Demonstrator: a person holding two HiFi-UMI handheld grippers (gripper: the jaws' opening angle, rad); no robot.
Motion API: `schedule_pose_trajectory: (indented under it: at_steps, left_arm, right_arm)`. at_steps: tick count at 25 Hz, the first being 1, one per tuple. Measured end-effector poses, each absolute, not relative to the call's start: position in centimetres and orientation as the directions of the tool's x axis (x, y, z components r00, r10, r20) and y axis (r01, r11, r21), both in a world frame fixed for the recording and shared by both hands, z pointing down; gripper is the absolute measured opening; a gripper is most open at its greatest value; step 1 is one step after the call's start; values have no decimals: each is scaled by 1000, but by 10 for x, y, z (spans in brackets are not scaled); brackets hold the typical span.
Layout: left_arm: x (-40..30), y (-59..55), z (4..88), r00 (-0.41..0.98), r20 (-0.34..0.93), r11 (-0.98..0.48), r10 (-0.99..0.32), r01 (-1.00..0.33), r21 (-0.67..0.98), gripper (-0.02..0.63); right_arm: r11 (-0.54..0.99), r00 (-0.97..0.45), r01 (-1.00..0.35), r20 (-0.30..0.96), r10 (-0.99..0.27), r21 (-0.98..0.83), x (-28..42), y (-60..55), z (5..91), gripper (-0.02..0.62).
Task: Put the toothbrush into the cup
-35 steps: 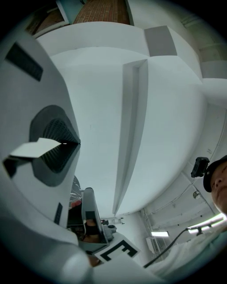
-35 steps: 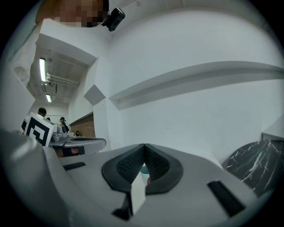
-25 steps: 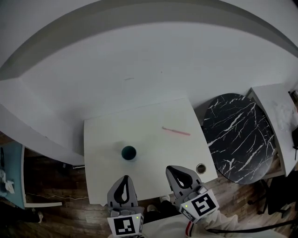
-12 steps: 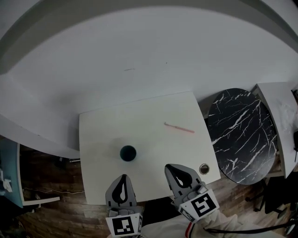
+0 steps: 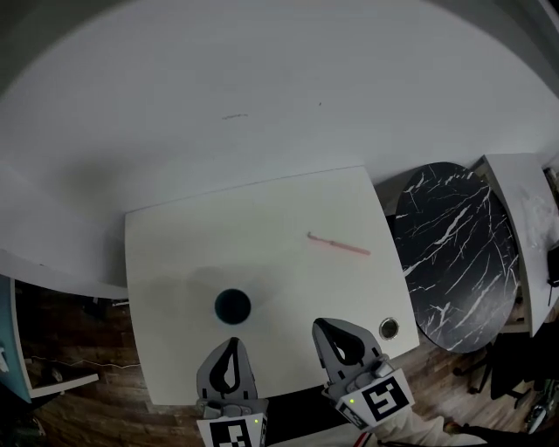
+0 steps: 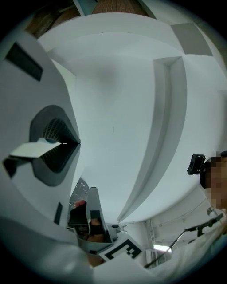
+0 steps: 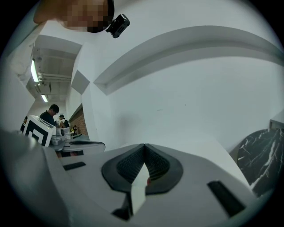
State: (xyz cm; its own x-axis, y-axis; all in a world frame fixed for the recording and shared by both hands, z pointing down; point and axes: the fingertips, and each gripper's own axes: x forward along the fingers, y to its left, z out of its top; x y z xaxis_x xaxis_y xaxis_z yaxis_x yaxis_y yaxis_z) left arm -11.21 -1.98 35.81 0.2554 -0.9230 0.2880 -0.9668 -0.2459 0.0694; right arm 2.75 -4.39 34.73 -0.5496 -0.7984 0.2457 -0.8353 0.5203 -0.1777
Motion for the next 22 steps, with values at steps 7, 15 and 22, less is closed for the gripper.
schedule_pose_trajectory:
  at_steps: [7,15,22]
  left_arm:
    - [-107,-31,369,274,299,-261,-914,-962,85,9]
    - [-102,-45,384,297,314,-277,-902,-955,109,9]
    - [-96,-60,386,300,312,-282,-901,-954,104,9]
  right_arm:
    - [512,-540,-841,270,-797,-173,29,-56,366,-2]
    - [529,-533,-841,343,-774,-112,46,-72,376,17]
    - [540,-543,-834,352,-762,-116,45,-78,376,20]
